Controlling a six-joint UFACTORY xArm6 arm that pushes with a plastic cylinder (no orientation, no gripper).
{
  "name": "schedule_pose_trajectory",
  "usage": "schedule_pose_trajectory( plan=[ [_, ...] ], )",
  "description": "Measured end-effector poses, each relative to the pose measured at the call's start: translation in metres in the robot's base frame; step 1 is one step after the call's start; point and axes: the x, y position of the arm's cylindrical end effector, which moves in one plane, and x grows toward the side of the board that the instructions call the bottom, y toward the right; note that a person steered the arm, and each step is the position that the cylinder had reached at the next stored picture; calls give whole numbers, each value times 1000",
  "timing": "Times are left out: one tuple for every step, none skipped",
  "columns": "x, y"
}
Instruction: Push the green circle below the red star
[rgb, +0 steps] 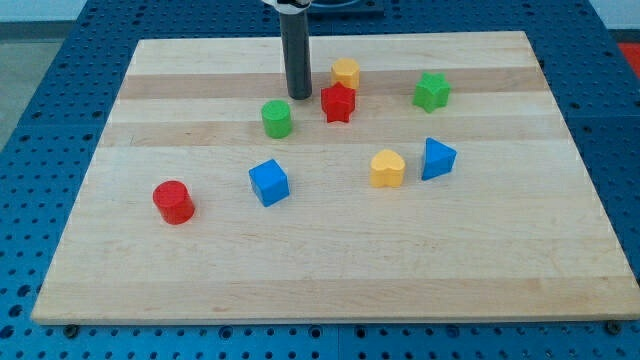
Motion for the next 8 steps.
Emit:
schedule_pose_trajectory(
  plan=[
    [30,2],
    [32,2],
    [26,4],
    [22,20],
    [22,-12],
    [22,-12],
    [20,-51],
    [20,-52]
  ],
)
